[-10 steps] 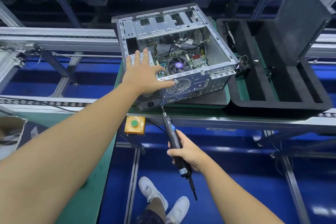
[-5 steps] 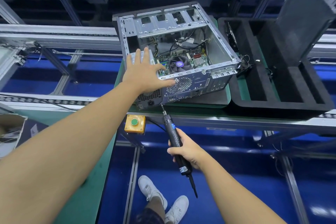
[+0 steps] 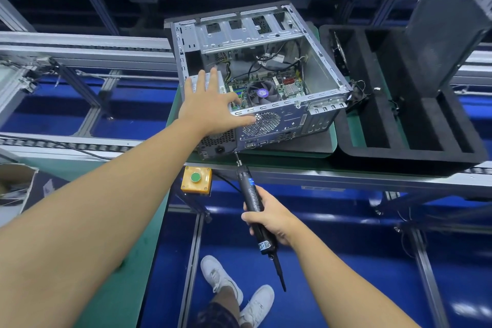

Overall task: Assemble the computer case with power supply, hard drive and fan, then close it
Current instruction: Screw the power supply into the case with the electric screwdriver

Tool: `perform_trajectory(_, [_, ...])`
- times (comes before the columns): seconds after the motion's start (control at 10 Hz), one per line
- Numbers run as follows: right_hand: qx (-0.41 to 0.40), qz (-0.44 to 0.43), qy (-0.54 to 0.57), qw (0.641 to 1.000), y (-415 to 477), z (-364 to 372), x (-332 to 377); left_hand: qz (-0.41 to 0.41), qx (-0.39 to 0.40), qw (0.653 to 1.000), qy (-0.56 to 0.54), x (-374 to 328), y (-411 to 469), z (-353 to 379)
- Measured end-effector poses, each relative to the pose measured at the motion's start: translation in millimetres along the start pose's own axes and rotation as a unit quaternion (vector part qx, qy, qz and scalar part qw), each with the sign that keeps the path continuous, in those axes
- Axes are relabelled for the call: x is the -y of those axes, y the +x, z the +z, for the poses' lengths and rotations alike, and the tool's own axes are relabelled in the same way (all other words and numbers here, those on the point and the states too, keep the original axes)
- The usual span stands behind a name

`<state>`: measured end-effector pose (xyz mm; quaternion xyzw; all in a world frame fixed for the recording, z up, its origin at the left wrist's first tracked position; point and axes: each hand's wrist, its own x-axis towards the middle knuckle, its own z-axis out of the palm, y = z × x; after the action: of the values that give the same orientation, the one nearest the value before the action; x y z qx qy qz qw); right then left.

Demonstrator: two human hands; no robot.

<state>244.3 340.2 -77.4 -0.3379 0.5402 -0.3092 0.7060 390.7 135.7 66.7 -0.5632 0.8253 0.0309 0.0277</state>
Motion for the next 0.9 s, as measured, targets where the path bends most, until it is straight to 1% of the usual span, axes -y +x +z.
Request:
perform_trajectory(0.8, [0.0,-0.007,0.011,1.0,-0.2,5.8,1.1,0.007,-0.014,1.0,0.006,0.4,0.5,0.9])
perform_trajectory(0.9, [-0.01,-0.007,-0.024,1.0,-0.5,5.0,1.1,0.007,-0.012,1.0,0.004,0.8,0.5,0.8])
